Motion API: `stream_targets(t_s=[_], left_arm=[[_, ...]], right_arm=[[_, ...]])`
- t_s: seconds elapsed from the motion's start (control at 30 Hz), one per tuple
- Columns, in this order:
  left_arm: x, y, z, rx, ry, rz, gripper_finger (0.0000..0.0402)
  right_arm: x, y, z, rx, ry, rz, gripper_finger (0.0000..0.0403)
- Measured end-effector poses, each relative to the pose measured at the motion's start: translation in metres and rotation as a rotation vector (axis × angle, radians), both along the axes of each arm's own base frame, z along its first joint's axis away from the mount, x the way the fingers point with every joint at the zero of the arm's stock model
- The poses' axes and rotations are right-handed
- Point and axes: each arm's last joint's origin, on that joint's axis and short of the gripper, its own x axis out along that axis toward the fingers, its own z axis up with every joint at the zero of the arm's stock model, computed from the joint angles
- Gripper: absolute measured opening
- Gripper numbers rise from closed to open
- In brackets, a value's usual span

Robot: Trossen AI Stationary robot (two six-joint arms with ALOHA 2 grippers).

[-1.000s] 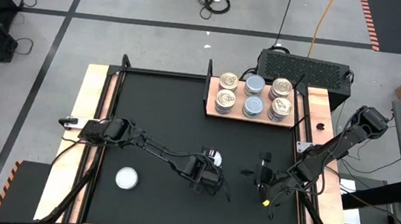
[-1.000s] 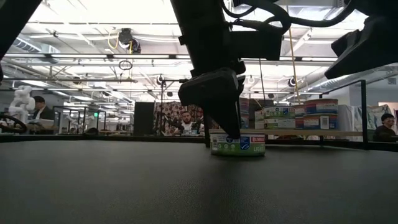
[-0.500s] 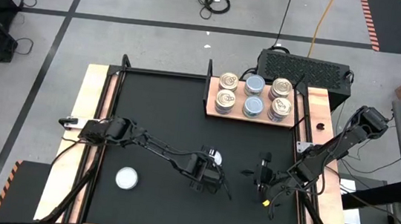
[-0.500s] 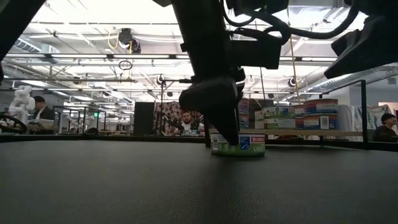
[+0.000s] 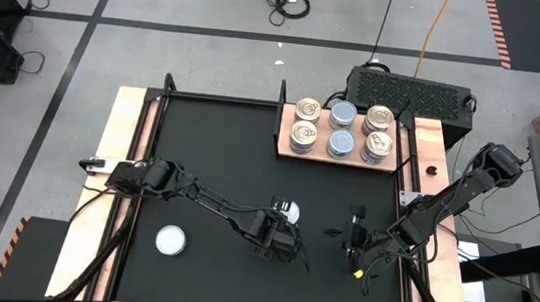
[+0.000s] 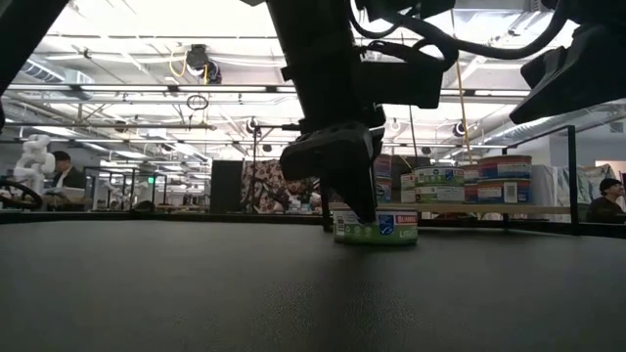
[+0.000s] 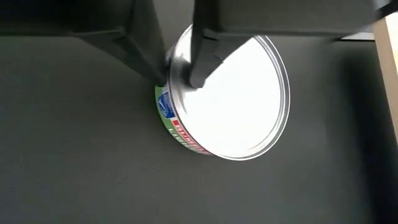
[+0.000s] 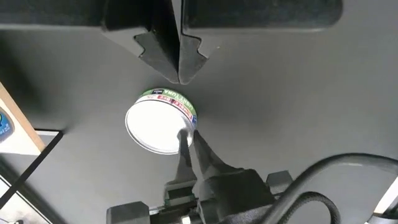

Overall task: Stack canned seafood by type on shelf
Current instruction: Stack the green tuna can on top of the top green tuna cans on the shelf

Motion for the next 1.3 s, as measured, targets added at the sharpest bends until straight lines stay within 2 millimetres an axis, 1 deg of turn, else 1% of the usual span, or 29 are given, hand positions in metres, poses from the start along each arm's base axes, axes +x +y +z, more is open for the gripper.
stream_targets(t_s=[0.13,0.17,0.37,0.5,0.67,0.77,0.9,1.0,1.1,1.2,1.3], left_arm=[[0.001,0.001,0.000,0.013,-0.014,0.007,0.0014],[0.001,0.001,0.001,0.016,-0.016,0.009,0.0008],[0.001,0.000,0.000,0.030,-0.019,0.008,0.0002],[0.002,-0.004,0.006,0.031,-0.014,0.000,0.0001],[0.005,-0.011,0.025,0.025,-0.030,-0.017,0.0001],[0.007,-0.011,0.035,0.025,-0.037,-0.016,0.0001],[0.012,-0.013,0.051,0.014,-0.085,-0.019,0.0000],[0.017,-0.013,0.065,0.029,-0.120,-0.052,0.0000],[0.022,-0.006,0.080,0.059,-0.159,-0.068,0.0000],[0.029,0.010,0.095,0.088,-0.198,-0.061,0.0000],[0.037,0.029,0.106,0.110,-0.232,-0.066,0.0000]], right_arm=[[0.000,0.000,0.000,-0.004,0.001,0.003,0.0000],[0.000,0.000,0.000,-0.004,0.001,0.003,0.0000],[0.000,0.000,0.000,-0.003,0.002,0.003,0.0000],[0.000,0.000,0.000,-0.001,0.004,0.007,0.0000],[0.000,0.000,-0.001,-0.020,0.012,0.017,0.0000],[-0.002,-0.001,-0.001,-0.030,0.025,0.015,0.0000],[-0.008,-0.006,0.001,-0.015,0.045,-0.014,0.0000],[-0.015,-0.013,0.002,-0.003,0.074,-0.053,0.0000],[-0.025,-0.017,0.003,0.007,0.099,-0.096,0.0000],[-0.036,-0.020,0.004,0.009,0.093,-0.143,0.0000],[-0.045,-0.020,0.005,0.012,0.075,-0.180,0.0000]])
